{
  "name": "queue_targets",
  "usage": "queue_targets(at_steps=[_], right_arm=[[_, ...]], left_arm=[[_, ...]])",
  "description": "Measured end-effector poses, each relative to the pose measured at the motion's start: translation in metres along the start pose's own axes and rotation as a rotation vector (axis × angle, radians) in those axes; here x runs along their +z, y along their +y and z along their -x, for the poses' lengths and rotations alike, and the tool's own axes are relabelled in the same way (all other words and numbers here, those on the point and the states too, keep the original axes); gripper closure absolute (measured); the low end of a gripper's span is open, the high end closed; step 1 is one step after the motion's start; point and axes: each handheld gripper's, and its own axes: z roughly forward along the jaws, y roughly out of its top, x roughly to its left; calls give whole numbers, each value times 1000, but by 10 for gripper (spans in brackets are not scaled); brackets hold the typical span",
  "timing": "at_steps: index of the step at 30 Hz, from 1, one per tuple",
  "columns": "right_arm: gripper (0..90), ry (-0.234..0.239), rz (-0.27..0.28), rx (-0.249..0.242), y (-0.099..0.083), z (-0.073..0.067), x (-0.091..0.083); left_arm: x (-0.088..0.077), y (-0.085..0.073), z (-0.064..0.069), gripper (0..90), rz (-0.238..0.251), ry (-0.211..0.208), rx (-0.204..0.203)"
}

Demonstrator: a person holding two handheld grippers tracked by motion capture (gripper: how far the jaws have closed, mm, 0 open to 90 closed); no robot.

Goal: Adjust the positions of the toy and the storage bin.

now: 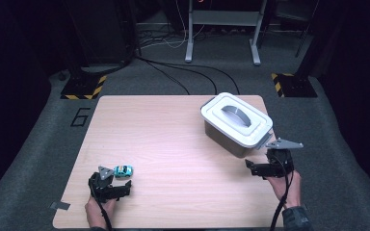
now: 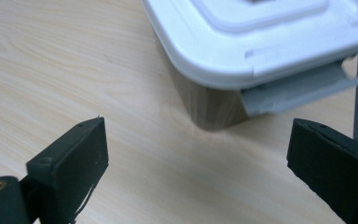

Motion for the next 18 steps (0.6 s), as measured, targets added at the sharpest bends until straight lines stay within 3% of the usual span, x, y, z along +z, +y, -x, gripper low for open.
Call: queue_targets(at_steps=[9, 12, 18], right_arm=[[72, -7, 19, -38, 43, 2, 4], [94, -16, 33, -53, 56, 5, 13], [119, -22, 7, -35, 72, 18, 41]], left_arm=[[0, 0, 0, 6, -4, -3, -1], [0, 0, 0, 6, 0, -3, -1], [0, 0, 0, 6, -3, -1, 2]])
